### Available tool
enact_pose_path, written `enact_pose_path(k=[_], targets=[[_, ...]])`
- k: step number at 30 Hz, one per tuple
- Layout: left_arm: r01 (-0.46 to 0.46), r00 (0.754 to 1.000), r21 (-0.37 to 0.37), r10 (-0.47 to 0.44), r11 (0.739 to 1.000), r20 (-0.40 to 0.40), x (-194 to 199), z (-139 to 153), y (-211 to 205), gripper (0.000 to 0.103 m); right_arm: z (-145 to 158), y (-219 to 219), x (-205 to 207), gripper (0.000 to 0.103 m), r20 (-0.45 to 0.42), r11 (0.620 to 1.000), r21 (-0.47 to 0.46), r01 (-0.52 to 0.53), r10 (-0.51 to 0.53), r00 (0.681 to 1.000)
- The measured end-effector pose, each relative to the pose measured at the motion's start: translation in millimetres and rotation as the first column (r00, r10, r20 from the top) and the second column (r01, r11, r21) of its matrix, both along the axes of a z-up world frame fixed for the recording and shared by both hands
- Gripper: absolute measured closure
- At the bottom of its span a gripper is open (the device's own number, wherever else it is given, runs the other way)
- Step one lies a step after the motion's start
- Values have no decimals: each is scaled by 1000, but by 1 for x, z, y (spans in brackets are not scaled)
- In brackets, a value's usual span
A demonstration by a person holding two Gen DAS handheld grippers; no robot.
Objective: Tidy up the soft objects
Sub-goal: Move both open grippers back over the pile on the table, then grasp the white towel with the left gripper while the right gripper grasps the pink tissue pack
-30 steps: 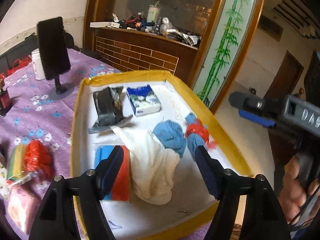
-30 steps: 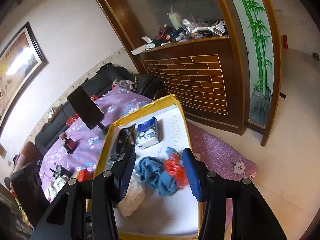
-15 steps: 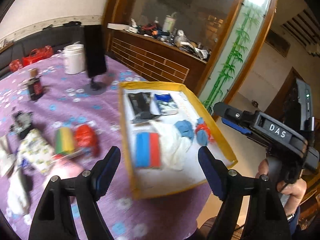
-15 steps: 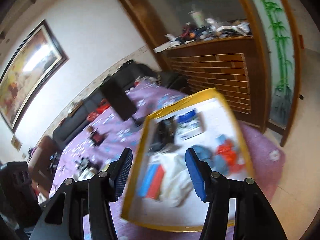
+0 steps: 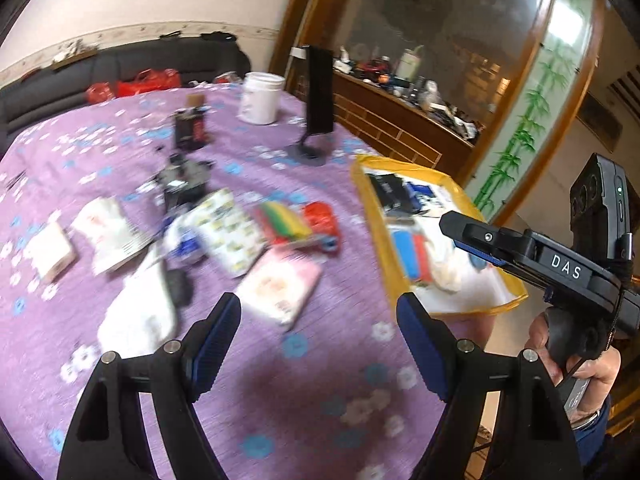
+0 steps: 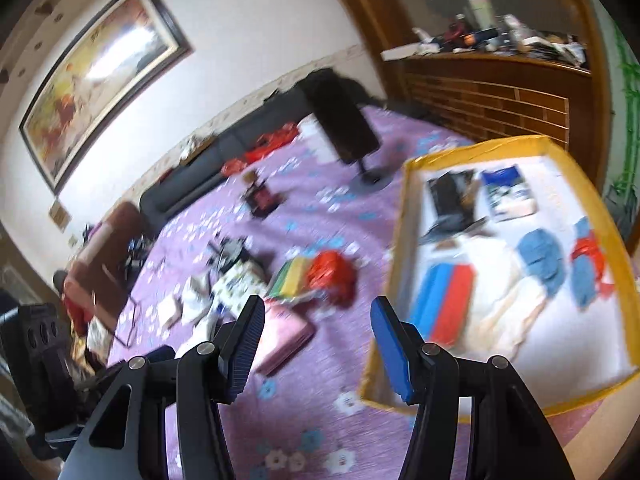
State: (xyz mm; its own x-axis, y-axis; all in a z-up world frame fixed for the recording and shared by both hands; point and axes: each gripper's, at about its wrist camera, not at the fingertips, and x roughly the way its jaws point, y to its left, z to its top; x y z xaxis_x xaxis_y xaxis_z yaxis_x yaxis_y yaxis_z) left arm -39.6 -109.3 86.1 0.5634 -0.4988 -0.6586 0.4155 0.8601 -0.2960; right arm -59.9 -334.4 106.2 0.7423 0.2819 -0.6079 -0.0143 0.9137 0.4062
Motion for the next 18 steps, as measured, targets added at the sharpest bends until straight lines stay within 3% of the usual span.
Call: enact_pose_path(k=[11, 18], targets=[[-158, 987, 27, 159, 987, -37, -7, -20, 87, 24, -27, 60, 9, 44, -62, 990, -7, -143, 142, 988], [-214, 966, 111, 227, 970, -122, 28, -36, 92, 22, -40, 77, 10, 44, -93, 982, -17, -188, 185, 978]])
